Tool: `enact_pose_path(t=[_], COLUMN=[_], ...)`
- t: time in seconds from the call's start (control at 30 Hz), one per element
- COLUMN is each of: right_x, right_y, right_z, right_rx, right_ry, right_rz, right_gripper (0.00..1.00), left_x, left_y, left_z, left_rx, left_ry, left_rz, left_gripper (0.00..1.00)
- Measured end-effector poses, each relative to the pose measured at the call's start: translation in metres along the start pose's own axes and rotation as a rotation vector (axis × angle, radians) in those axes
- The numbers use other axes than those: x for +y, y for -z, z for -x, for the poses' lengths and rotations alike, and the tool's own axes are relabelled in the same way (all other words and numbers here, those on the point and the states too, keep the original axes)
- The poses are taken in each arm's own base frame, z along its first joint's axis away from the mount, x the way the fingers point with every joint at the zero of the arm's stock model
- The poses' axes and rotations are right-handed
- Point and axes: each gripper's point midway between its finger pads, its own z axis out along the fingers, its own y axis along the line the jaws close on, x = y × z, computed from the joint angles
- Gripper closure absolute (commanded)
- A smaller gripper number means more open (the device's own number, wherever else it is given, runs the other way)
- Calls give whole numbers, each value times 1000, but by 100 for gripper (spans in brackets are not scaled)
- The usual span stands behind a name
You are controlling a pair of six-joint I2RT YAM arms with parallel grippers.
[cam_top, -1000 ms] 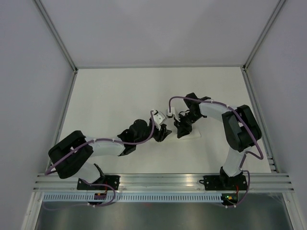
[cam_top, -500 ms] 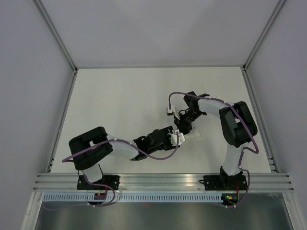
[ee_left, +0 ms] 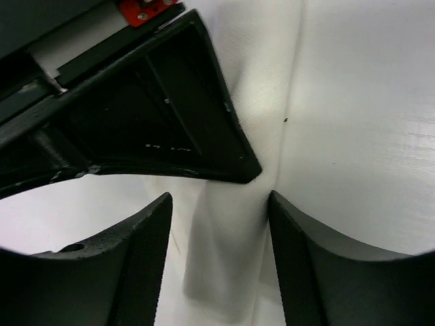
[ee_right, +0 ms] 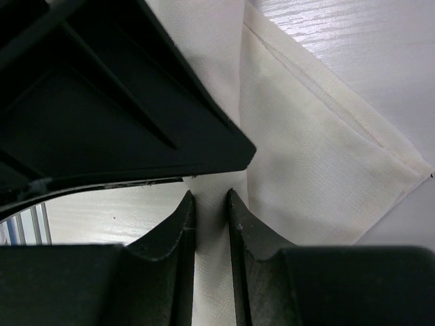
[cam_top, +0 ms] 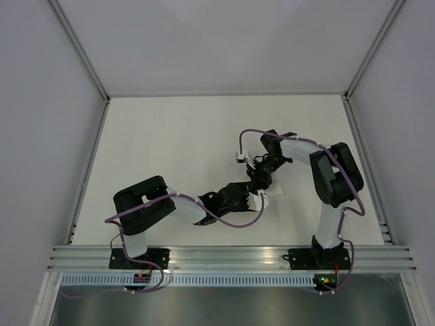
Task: Fold the napkin, place the utensils inside, and roll it up
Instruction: Roll the napkin at the center of the board.
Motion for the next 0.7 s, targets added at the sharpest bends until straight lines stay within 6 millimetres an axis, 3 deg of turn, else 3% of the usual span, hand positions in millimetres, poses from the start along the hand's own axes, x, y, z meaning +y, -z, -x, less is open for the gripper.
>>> enact_pose_path(t=[0.17, 0.27, 0.37, 0.47, 0.7], right_x=[0, -1, -1, -1, 1], right_y=[0, 0, 1, 2, 6], right_z=[0, 0, -1, -1, -4], right_rx=[1, 0, 0, 1, 20], right_ry=[-5, -9, -11, -12, -1], right_rz=[3, 6, 5, 3, -28], right_gripper=[90, 87, 80, 59, 41], left_x=[-7, -15, -16, -16, -18], left_y=[-3, -5, -6, -7, -11], left_z=[0, 0, 1, 1, 4], left_rx=[19, 39, 63, 81, 82], left_ry=[-30, -43, -50, -44, 28], left_rz=[-35, -83, -105, -131, -208], left_gripper=[54, 76, 85, 97, 98])
